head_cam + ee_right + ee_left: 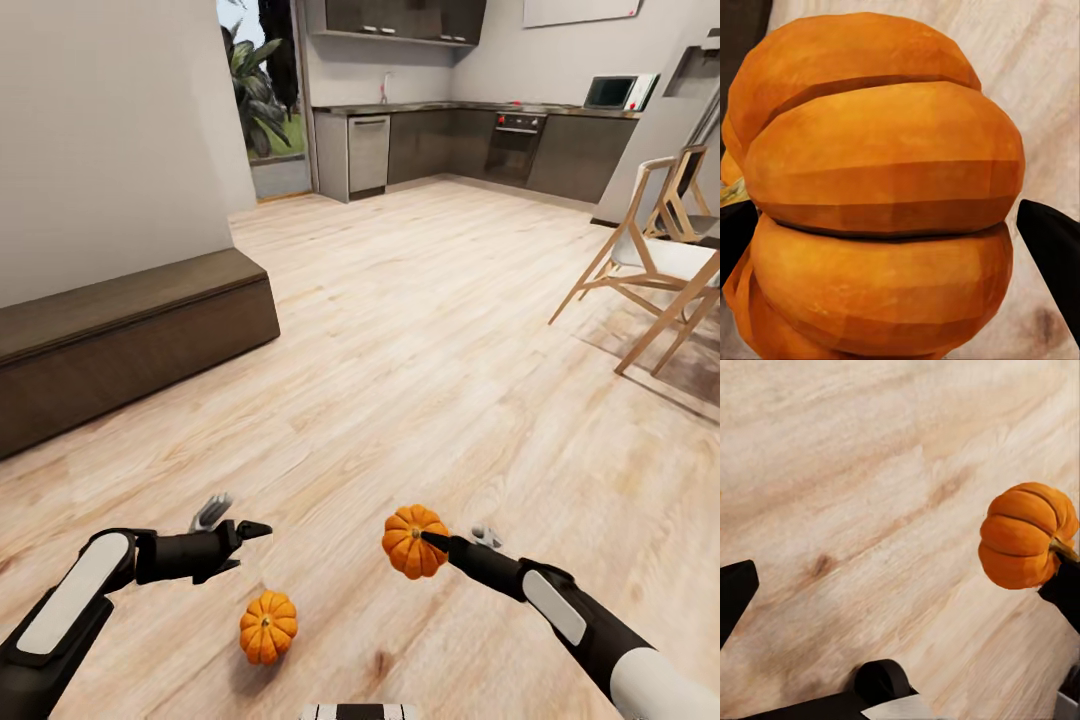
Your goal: Place each of the two pumpkins and all three candles from the living room inside a cabinet in the living room (use any cabinet), then make sure every cabinet is closed, and position the cauldron so it is next to a table in the living room.
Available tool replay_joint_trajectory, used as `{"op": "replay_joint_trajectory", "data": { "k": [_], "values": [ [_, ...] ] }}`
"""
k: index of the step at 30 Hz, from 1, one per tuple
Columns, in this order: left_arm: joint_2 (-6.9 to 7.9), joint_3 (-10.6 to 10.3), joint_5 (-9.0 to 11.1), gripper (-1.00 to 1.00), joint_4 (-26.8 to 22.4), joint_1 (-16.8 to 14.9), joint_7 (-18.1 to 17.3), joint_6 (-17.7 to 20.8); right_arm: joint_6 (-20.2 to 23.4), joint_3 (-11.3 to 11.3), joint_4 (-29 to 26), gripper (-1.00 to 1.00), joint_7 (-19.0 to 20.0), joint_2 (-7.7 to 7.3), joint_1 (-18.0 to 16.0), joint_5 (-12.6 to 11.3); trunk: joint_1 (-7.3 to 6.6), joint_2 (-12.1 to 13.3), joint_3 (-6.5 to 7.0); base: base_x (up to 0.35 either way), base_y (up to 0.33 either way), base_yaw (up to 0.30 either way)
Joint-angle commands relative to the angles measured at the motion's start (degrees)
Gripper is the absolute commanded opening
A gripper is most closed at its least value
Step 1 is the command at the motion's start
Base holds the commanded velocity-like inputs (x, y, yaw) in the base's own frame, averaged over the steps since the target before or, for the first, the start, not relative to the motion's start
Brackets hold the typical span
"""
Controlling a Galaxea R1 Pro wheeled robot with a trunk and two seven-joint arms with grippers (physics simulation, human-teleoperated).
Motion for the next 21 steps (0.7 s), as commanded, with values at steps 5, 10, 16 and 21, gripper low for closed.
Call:
{"op": "replay_joint_trajectory", "data": {
  "k": [5,10,16,21],
  "values": [
    [5.10,1.5,0.7,1.00,4.9,0.4,-0.4,-0.1,4.2,0.1,-4.3,-1.00,0.0,-0.93,0.0,-0.5,1.10,-2.0,-0.95,0.000,0.000,0.000],
    [5.61,1.7,-3.3,1.00,12.9,0.5,-7.2,-0.8,7.6,-0.2,-7.3,-1.00,-0.1,-1.17,0.0,-0.4,2.19,-4.0,-1.84,0.000,0.000,0.000],
    [5.23,1.2,-22.9,1.00,27.1,0.5,-32.0,-11.7,11.7,-0.3,-16.1,-1.00,-2.6,-1.15,0.0,-0.4,3.51,-6.5,-2.92,0.000,0.000,0.000],
    [5.23,1.4,-30.6,1.00,33.1,0.5,-48.1,-18.2,15.2,-0.5,-25.4,-1.00,-9.4,-0.73,0.0,-0.6,4.61,-8.5,-3.82,0.000,0.000,0.000]
  ]
}}
